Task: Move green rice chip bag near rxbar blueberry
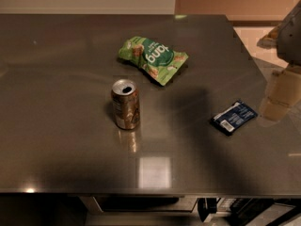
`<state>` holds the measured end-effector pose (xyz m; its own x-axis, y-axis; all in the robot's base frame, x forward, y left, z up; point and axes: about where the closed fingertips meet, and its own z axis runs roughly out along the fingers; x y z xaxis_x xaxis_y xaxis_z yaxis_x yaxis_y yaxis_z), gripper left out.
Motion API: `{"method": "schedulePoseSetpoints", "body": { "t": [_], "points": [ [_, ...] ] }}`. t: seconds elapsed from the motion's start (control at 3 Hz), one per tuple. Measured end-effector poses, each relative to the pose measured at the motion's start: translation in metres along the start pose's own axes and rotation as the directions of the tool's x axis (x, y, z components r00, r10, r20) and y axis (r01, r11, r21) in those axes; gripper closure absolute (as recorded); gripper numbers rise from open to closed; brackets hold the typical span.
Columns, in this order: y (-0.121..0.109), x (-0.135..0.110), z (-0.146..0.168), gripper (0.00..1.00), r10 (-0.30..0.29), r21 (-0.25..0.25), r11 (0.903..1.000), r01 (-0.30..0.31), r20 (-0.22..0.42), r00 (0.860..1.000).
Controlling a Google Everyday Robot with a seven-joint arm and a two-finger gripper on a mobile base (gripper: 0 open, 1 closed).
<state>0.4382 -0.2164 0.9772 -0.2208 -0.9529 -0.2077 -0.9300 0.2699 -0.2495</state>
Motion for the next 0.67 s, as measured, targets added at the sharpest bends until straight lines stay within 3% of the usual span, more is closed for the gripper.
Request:
{"method": "schedulePoseSetpoints", "body": {
  "t": [0.33,0.67],
  "points": [
    [0.0,0.0,0.0,0.0,0.0,0.0,1.0,0.0,0.0,1.0],
    [-0.017,-0.009,0.007,0.0,0.015,-0.016,0.9998,-0.015,0.004,1.0]
  ]
}}
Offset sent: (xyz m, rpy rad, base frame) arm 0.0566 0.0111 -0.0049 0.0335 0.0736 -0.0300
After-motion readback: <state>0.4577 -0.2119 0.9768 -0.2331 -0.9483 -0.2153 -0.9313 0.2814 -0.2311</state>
